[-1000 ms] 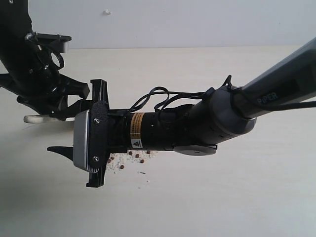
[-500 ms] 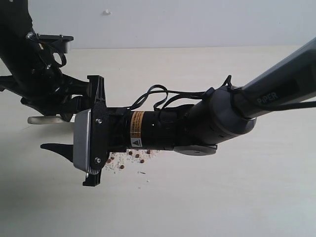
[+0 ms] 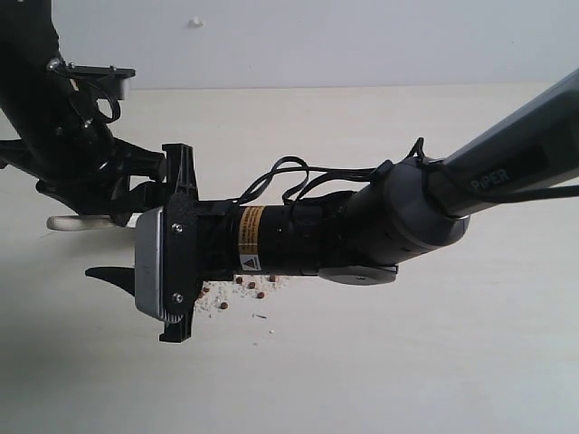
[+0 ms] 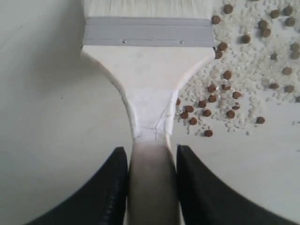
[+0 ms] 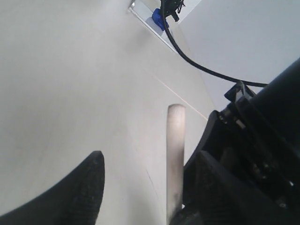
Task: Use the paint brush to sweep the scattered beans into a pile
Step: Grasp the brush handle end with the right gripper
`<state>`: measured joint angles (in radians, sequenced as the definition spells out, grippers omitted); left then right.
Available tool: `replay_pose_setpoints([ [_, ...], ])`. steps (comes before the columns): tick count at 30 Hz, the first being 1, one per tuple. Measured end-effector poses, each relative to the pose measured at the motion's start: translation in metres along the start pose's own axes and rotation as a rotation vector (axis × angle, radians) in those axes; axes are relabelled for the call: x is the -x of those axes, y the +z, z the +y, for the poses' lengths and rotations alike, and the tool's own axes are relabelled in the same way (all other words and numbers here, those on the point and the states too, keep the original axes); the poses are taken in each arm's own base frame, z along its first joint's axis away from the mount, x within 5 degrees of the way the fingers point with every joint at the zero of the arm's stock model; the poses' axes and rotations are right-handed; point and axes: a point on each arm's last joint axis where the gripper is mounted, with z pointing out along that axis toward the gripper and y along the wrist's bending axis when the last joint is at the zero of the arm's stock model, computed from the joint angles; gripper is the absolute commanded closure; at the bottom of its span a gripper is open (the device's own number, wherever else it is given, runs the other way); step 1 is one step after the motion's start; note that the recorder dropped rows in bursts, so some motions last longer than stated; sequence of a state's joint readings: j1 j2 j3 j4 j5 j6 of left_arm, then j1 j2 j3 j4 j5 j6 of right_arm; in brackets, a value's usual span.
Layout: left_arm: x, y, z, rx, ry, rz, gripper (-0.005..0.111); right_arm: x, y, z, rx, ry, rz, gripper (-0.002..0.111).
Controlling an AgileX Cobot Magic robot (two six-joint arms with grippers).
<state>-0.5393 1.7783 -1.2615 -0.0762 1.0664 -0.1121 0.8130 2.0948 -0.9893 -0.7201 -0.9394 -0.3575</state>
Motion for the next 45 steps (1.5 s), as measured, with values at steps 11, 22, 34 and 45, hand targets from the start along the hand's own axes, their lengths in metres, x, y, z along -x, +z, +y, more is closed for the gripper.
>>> replay_pose_setpoints([
  [11,0.000,-0.001,-0.002,-0.016,0.014,0.001,0.107,-0.002,0.000,0.000,-0.004,0.004,0.019,0.054],
  [22,0.002,-0.002,0.020,-0.037,-0.033,0.007,0.107,-0.003,0.000,0.003,0.022,0.085,0.036,0.054],
  [34,0.004,-0.003,0.028,-0.090,-0.030,-0.003,0.107,-0.028,-0.005,-0.003,-0.050,0.078,0.303,0.054],
  [45,0.004,-0.003,0.028,-0.093,-0.030,-0.005,0.107,-0.062,-0.008,0.000,-0.159,0.097,0.316,0.054],
])
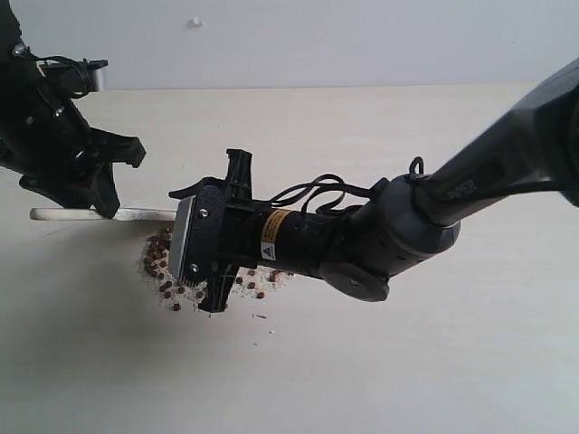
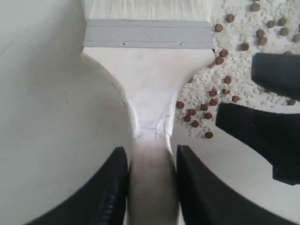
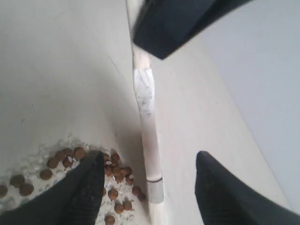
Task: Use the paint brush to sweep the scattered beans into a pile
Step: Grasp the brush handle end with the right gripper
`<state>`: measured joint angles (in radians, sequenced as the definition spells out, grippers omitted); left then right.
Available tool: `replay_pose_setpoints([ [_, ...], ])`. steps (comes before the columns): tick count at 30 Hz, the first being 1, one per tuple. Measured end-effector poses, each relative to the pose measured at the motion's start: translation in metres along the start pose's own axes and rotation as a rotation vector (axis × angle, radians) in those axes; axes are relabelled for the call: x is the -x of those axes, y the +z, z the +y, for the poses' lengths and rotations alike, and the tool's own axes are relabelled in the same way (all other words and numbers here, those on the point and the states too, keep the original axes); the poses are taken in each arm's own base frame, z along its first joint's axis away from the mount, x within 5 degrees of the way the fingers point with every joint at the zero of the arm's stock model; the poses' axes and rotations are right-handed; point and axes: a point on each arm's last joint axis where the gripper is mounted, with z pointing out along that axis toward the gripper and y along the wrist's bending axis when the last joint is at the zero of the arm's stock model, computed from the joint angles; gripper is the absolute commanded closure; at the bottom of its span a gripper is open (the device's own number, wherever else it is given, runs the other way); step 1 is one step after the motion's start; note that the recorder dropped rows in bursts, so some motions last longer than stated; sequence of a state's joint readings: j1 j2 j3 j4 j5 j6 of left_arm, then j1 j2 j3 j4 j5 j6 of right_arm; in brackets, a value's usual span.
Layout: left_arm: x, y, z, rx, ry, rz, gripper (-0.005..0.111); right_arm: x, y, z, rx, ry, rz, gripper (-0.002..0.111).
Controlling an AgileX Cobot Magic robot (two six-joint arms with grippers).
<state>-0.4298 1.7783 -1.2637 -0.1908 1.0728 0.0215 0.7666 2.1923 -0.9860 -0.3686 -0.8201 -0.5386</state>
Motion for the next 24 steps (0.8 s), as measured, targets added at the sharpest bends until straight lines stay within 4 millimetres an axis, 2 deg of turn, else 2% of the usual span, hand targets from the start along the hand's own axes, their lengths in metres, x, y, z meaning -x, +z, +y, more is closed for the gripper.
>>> replay_pose_setpoints([
  [4,0.000,0.000,0.000,0.000,0.004,0.000,0.107,-0.008,0.004,0.001,-0.006,0.018,-0.003,0.054],
  [13,0.000,0.000,0.000,0.000,0.005,-0.005,0.107,-0.001,0.035,-0.011,-0.002,0.127,-0.086,0.054],
  [18,0.003,0.000,0.000,0.001,0.005,-0.029,0.107,-0.001,0.048,-0.008,0.062,0.158,-0.104,0.054],
  [21,0.003,0.000,0.000,0.001,0.013,-0.034,0.107,-0.001,0.050,-0.007,0.087,0.175,-0.108,0.058],
  [24,0.003,0.000,0.000,0.000,0.019,-0.036,0.107,0.000,0.051,-0.008,0.089,0.197,-0.112,0.068],
])
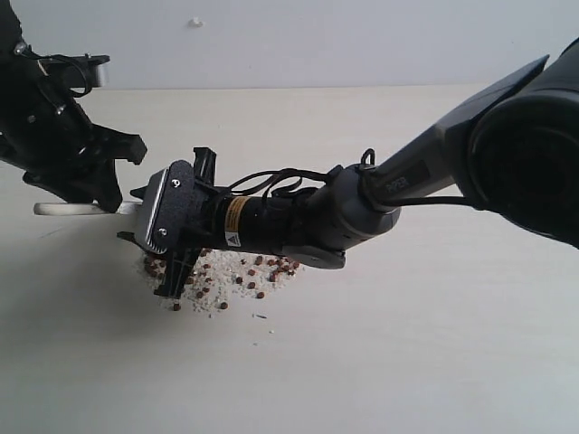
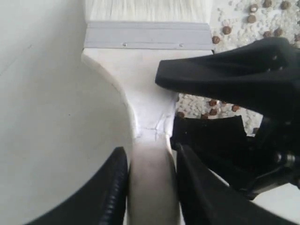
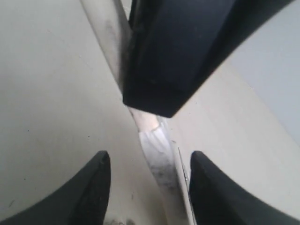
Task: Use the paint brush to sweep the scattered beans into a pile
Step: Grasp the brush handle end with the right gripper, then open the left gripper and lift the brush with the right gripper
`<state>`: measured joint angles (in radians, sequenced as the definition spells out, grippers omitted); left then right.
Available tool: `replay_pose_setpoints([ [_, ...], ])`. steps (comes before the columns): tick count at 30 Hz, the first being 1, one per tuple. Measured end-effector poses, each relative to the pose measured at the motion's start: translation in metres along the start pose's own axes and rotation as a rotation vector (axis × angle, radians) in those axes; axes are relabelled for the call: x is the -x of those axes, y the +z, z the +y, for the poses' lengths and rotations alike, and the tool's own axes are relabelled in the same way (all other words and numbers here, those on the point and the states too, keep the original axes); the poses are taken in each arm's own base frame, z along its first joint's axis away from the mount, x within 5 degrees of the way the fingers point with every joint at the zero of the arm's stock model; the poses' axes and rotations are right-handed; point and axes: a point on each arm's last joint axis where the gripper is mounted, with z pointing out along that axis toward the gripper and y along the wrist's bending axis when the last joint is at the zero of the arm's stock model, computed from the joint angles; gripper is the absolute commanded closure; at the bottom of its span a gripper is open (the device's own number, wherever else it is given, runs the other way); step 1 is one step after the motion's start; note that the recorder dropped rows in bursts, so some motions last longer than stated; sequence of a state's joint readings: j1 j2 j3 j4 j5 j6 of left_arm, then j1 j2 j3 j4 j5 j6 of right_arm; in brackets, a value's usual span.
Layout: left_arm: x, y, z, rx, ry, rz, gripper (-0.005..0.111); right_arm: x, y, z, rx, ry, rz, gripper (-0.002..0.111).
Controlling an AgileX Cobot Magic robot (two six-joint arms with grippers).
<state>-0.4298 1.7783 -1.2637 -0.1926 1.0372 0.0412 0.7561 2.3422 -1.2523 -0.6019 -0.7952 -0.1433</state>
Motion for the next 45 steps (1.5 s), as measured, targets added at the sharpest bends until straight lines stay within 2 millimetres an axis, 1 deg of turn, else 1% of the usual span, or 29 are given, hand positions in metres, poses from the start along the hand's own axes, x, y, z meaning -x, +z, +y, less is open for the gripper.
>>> replay_pose_setpoints([
  [1,0.000,0.000,0.000,0.000,0.000,0.000,0.107,0.000,0.000,0.000,0.002,0.002,0.002,0.070],
  [6,0.000,0.000,-0.003,-0.034,-0.005,-0.002,0.107,0.001,0.001,-0.001,0.000,0.005,-0.002,0.072],
  [8,0.000,0.000,-0.004,-0.045,-0.004,-0.005,0.107,0.001,0.001,-0.001,0.000,0.005,-0.002,0.081],
  [11,0.000,0.000,-0.005,-0.050,-0.001,-0.005,0.107,0.001,0.001,-0.001,0.000,0.005,-0.002,0.105],
  [12,0.001,0.000,-0.005,-0.051,-0.001,-0.009,0.107,0.000,0.001,-0.001,0.002,0.002,0.002,0.108],
  [15,0.003,-0.001,-0.005,-0.053,-0.003,-0.027,0.106,0.000,0.001,-0.001,-0.005,0.008,0.008,0.108],
  [16,0.003,-0.001,-0.005,-0.053,-0.001,-0.033,0.103,0.000,0.001,-0.001,-0.007,0.011,0.007,0.108],
  [19,0.005,-0.001,-0.005,-0.053,-0.003,-0.050,0.087,0.000,0.001,-0.002,-0.015,0.014,0.010,0.108],
  [22,0.008,-0.001,-0.005,-0.053,-0.003,-0.082,0.058,-0.001,0.000,-0.004,-0.028,0.010,0.021,0.108],
  [24,0.017,-0.003,-0.004,-0.047,-0.007,-0.184,0.034,0.002,-0.001,-0.006,-0.033,0.011,0.017,0.108],
  [25,0.020,-0.005,-0.004,-0.044,-0.007,-0.228,0.026,0.006,-0.002,-0.008,-0.039,0.014,0.005,0.108],
  [26,0.022,-0.007,-0.004,-0.041,-0.006,-0.256,0.022,0.009,-0.002,-0.010,-0.042,0.013,-0.003,0.108],
  [27,0.024,-0.011,-0.004,-0.036,-0.001,-0.286,0.022,0.014,-0.003,-0.011,-0.044,0.012,-0.012,0.108],
  [29,0.028,-0.025,-0.004,-0.030,0.006,-0.343,0.022,0.021,-0.005,-0.015,-0.047,0.000,-0.017,0.108],
  [32,0.036,-0.058,-0.001,-0.028,-0.002,-0.458,0.022,0.036,-0.010,-0.024,-0.063,-0.017,-0.018,0.108],
  [35,0.038,-0.099,0.007,-0.014,-0.013,-0.597,0.022,0.053,-0.016,-0.033,-0.084,-0.015,-0.030,0.108],
  [38,0.031,-0.140,0.019,0.022,0.003,-0.721,0.022,0.074,-0.026,-0.046,-0.115,0.030,-0.046,0.108],
  [40,0.026,-0.159,0.028,0.048,0.012,-0.785,0.022,0.084,-0.035,-0.057,-0.140,0.095,-0.054,0.108],
  [42,0.020,-0.172,0.034,0.065,0.030,-0.832,0.022,0.091,-0.045,-0.070,-0.163,0.170,-0.069,0.108],
  [45,0.017,-0.181,0.039,0.056,0.071,-0.867,0.024,0.092,-0.060,-0.088,-0.160,0.279,-0.072,0.108],
])
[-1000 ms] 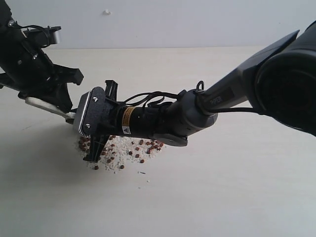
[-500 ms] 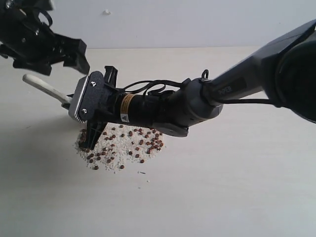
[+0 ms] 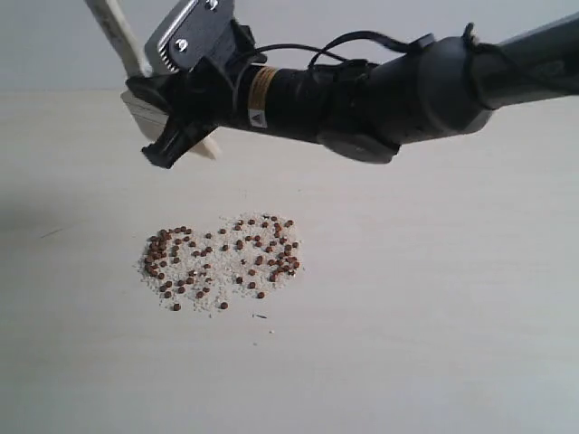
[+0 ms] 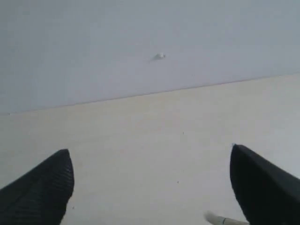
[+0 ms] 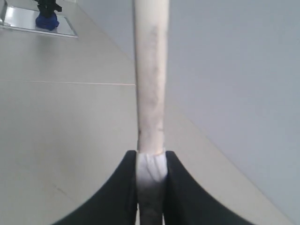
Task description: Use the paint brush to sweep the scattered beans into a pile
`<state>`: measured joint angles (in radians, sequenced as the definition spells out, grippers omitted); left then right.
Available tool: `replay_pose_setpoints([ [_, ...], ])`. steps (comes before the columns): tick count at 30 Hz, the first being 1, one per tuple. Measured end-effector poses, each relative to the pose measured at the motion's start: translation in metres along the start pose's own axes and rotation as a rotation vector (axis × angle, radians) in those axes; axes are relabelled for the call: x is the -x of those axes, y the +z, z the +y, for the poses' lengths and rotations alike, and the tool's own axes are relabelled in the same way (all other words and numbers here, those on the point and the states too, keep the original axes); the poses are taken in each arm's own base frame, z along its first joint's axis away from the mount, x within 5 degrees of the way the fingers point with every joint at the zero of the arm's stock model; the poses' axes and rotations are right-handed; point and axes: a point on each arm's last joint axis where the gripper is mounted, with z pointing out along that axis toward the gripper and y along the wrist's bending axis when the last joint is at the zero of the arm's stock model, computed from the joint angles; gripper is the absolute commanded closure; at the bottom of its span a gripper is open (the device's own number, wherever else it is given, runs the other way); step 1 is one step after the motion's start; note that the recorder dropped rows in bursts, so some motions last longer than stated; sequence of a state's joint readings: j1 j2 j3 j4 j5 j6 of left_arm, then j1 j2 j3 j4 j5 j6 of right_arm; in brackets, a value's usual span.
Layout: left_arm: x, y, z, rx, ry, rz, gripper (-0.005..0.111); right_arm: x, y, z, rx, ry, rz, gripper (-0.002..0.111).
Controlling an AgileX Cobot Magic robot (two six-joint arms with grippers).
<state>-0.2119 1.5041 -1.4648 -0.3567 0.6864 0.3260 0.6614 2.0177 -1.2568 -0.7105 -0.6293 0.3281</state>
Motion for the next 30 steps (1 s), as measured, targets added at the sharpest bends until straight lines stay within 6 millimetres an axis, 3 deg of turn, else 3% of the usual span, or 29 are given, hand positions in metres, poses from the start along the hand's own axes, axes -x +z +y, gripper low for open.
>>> replay_pose_setpoints([
  [6,0.000,0.007,-0.011,-0.168,0.093,-0.064,0.036,-0.005,-0.018,-0.028,0.135,0.195,0.108,0.108],
  [14,-0.018,0.034,-0.023,-0.381,0.183,-0.130,0.036,0.006,-0.042,-0.043,0.463,0.376,0.187,0.108],
  [19,-0.033,0.039,-0.012,-0.493,0.176,-0.196,0.036,-0.002,-0.065,-0.075,0.428,0.541,0.218,0.108],
  [26,-0.059,0.033,-0.018,-0.791,0.212,-0.394,0.036,-0.003,-0.079,-0.083,0.492,0.579,0.201,0.108],
  [30,-0.083,0.061,-0.012,-0.827,0.160,-0.381,0.036,-0.002,-0.080,-0.082,0.504,0.580,0.198,0.108],
])
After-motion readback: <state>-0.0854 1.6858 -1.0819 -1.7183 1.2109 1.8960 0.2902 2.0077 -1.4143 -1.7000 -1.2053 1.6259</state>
